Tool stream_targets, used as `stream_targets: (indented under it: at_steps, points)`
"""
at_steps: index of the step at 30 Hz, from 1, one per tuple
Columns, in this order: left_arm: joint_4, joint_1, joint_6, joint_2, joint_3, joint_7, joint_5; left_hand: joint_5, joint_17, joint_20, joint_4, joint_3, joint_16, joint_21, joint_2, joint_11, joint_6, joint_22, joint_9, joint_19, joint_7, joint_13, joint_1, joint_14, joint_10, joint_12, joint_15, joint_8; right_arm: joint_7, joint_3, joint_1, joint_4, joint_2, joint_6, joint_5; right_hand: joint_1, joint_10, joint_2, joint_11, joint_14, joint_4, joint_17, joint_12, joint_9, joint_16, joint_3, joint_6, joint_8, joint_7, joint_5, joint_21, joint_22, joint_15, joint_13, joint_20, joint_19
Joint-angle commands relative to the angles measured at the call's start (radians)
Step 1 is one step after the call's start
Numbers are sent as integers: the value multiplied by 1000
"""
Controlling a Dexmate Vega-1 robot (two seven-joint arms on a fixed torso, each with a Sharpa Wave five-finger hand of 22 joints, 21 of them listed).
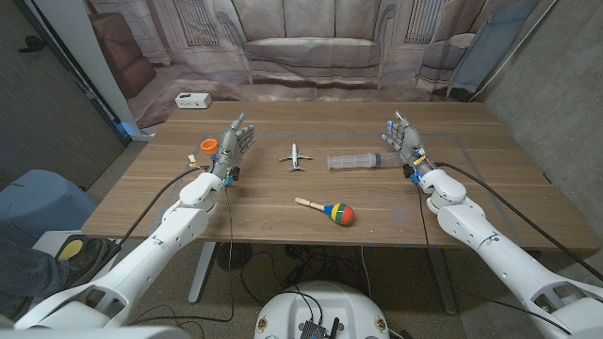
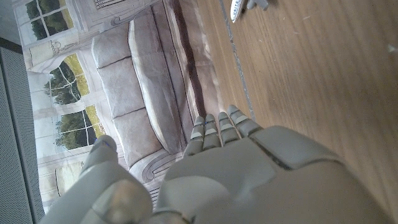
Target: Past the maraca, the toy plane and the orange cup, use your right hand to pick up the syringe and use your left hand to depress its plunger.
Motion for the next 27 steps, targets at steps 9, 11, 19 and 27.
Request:
stream_targets:
  at_steps: [9,11,19,27]
  points:
    - [-107,74,-15,60,-25,4,6,0,5,-3,-1,9,3,0,10,-3,0,3,4,-12,-4,3,20,-3,-2,1,5,1,-71,21,-79,-123,-54,36,-63,10,32,0,-9,24,-3,0,12,10,9,2,77,31,-14,3,8,2,-4,5,2,24]
    - [-104,75,-25,59,-27,-1,6,0,5,-2,-1,9,4,1,10,-1,2,3,4,-12,-3,3,20,0,1,2,4,2,-74,24,-84,-131,-59,36,-64,12,33,0,-12,25,-5,0,11,10,8,1,54,19,-16,3,7,2,-6,6,2,25]
    - [-90,62,-61,93,-26,-71,22,-1,5,3,-5,8,12,8,12,-2,16,3,4,8,-4,3,26,24,24,9,-4,5,-85,36,-98,-152,-92,62,-107,15,39,-1,-22,36,-7,-1,10,9,9,1,36,10,-14,3,11,2,-17,7,-5,39]
    - [-135,74,-28,146,-30,-66,48,-2,5,13,-7,8,10,7,13,0,16,3,4,7,-6,3,30,27,25,8,0,4,-102,42,-95,-176,-111,61,-140,14,63,0,-29,64,-6,0,16,8,18,-1,52,14,-25,2,11,2,-26,7,-6,48]
